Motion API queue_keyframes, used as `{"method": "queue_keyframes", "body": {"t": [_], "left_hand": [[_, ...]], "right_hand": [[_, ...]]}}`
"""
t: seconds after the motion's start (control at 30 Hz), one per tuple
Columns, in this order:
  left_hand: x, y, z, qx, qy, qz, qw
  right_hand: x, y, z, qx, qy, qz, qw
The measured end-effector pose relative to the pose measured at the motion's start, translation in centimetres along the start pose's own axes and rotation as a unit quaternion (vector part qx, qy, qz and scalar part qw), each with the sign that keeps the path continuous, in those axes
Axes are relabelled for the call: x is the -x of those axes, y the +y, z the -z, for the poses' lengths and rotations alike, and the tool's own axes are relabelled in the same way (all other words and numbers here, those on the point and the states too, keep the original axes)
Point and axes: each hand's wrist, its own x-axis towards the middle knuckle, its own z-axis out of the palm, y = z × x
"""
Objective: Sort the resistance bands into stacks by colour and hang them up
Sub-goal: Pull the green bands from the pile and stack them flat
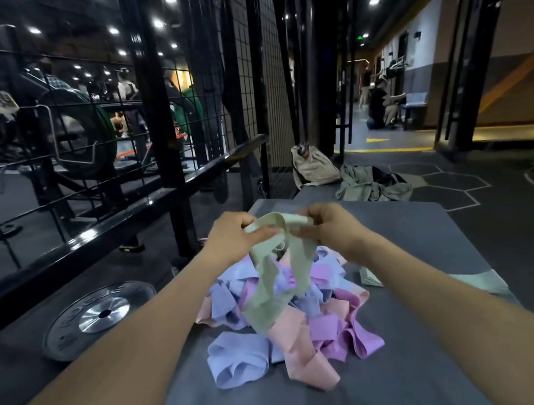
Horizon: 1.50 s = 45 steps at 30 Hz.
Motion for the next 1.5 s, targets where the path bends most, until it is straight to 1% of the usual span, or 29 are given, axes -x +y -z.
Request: {"method": "queue_keyframes", "body": {"t": [0.07,0.17,0.23,0.33,0.37,0.4,0.47,0.5,0.57,0.63,0.67,0.7,0.73,0.77,0.8,0.87,0.9,0.93,1.0,1.07,1.1,1.13,1.17,1.2,1.23,1.3,1.4,1.43,1.5], "left_hand": [[0.2,-0.7,-0.1,-0.004,-0.034,0.012,0.999],[0.5,-1.0,-0.3,0.031,-0.045,0.009,0.998],[0.8,-0.6,-0.1,0.088,-0.042,0.013,0.995],[0.9,0.3,0.2,0.199,-0.023,0.04,0.979],[1.0,0.7,0.3,0.227,-0.015,0.05,0.972],[1.0,1.2,0.2,0.25,-0.012,0.061,0.966],[1.2,2.0,-0.1,0.286,-0.003,0.083,0.955],[1.2,2.2,-0.2,0.295,0.008,0.093,0.951],[1.3,2.1,-0.3,0.303,0.031,0.111,0.946],[1.5,1.9,-0.1,0.35,0.048,0.139,0.925],[1.6,1.6,0.2,0.38,0.038,0.152,0.911],[1.9,1.3,0.4,0.401,0.009,0.159,0.902],[2.2,1.1,0.5,0.406,-0.04,0.162,0.899],[2.5,0.9,0.4,0.387,-0.091,0.166,0.902],[2.6,0.7,0.4,0.341,-0.127,0.168,0.916],[2.5,-0.3,-0.1,0.181,-0.164,0.162,0.956],[2.5,-0.5,-0.4,0.104,-0.149,0.153,0.971],[2.4,-0.8,-0.8,0.043,-0.112,0.141,0.983],[2.3,-0.8,-1.2,-0.045,-0.004,0.128,0.991],[2.3,-0.7,-1.8,-0.116,0.091,0.153,0.977],[2.4,-0.6,-2.3,-0.135,0.115,0.167,0.97],[2.6,-0.4,-2.8,-0.151,0.122,0.177,0.965],[2.7,-0.4,-3.3,-0.159,0.109,0.183,0.964],[2.6,-0.6,-3.9,-0.153,0.077,0.19,0.967],[2.6,-0.9,-4.5,-0.122,0.042,0.199,0.971],[2.8,-0.9,-5.6,-0.016,-0.014,0.225,0.974],[2.9,-0.6,-7.1,0.141,-0.055,0.239,0.959],[2.8,-0.5,-7.5,0.161,-0.066,0.234,0.957],[2.5,-0.6,-8.4,0.16,-0.088,0.238,0.954]], "right_hand": [[0.4,-0.3,0.5,-0.081,0.005,0.002,0.997],[1.0,-0.7,1.1,-0.196,0.015,-0.009,0.981],[1.5,-0.8,1.5,-0.191,-0.004,-0.027,0.981],[2.5,-1.0,1.8,-0.09,-0.054,-0.03,0.994],[2.7,-1.1,1.9,-0.025,-0.066,-0.024,0.997],[2.8,-1.3,1.8,0.065,-0.072,-0.02,0.995],[2.6,-0.9,1.7,0.264,-0.061,-0.005,0.963],[2.5,-0.4,1.8,0.317,-0.043,-0.003,0.947],[2.5,0.7,2.6,0.352,0.0,-0.028,0.935],[3.2,2.0,4.0,0.388,0.039,-0.057,0.919],[3.5,2.7,4.7,0.404,0.058,-0.071,0.91],[4.0,3.3,5.4,0.413,0.079,-0.081,0.904],[4.4,3.8,6.0,0.415,0.098,-0.09,0.9],[4.6,4.2,6.4,0.413,0.115,-0.095,0.898],[4.9,4.5,6.8,0.413,0.129,-0.099,0.896],[5.3,4.9,7.5,0.407,0.149,-0.111,0.894],[5.5,5.0,7.8,0.402,0.154,-0.115,0.895],[5.7,5.2,8.1,0.395,0.158,-0.116,0.897],[6.2,5.7,8.8,0.379,0.162,-0.119,0.903],[6.8,5.9,9.1,0.359,0.169,-0.122,0.91],[7.1,6.0,9.2,0.346,0.171,-0.122,0.914],[7.4,6.0,9.2,0.334,0.169,-0.123,0.919],[7.8,6.0,9.3,0.324,0.168,-0.126,0.923],[8.1,6.1,9.5,0.311,0.171,-0.13,0.926],[8.5,6.3,9.7,0.297,0.18,-0.136,0.928],[9.2,6.9,10.2,0.256,0.204,-0.15,0.933],[10.3,7.8,11.0,0.213,0.214,-0.165,0.939],[10.7,8.1,11.3,0.202,0.212,-0.171,0.941],[11.3,8.9,12.3,0.192,0.205,-0.186,0.942]]}}
